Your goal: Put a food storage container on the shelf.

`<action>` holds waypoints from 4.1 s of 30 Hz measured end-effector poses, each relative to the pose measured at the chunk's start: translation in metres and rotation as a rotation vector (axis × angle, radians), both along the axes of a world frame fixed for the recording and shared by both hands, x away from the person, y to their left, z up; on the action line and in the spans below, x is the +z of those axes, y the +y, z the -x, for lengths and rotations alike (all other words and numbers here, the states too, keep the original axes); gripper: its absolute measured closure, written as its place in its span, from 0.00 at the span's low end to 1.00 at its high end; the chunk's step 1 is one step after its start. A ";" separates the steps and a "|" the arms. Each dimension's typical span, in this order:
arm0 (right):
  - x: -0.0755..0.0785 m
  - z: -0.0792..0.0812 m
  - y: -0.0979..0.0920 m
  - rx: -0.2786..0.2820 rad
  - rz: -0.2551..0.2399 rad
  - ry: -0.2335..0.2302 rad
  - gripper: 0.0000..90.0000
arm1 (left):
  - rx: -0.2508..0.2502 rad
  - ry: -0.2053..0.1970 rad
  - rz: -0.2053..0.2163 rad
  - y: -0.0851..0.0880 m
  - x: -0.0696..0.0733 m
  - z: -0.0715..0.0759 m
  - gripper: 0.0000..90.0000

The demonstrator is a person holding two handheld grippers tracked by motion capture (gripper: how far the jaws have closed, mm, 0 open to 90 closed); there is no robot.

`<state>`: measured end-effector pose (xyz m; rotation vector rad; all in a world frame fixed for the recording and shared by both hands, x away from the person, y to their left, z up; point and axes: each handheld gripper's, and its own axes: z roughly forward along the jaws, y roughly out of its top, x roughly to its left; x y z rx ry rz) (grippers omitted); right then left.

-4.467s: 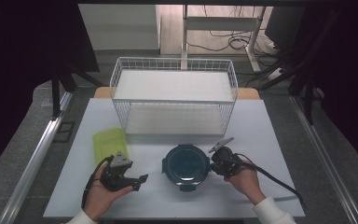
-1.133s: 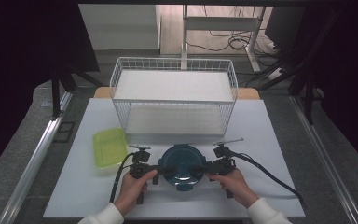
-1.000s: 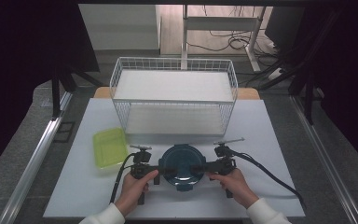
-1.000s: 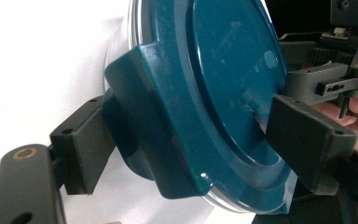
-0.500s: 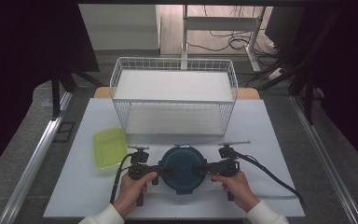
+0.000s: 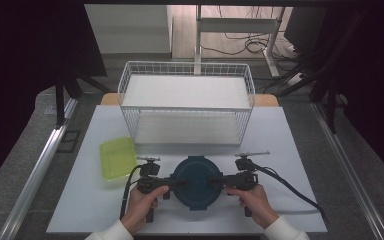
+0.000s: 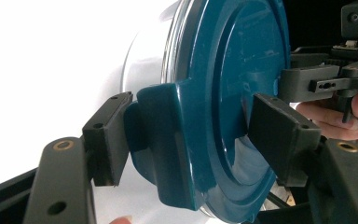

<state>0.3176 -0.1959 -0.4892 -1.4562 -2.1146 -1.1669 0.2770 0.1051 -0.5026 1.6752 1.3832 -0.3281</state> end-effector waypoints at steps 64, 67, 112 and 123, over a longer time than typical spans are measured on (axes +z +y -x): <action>0.097 -0.023 0.019 0.004 0.010 -0.270 0.40 | -0.013 -0.176 -0.032 0.018 0.095 -0.031 0.38; 0.108 -0.025 0.021 0.004 0.007 -0.290 0.40 | -0.013 -0.189 -0.034 0.021 0.106 -0.035 0.38; 0.206 -0.084 0.034 -0.018 -0.039 -0.374 0.40 | -0.001 -0.299 -0.055 0.035 0.212 -0.097 0.38; 0.212 -0.111 0.043 -0.022 -0.035 -0.358 0.40 | -0.007 -0.296 -0.050 0.045 0.217 -0.125 0.38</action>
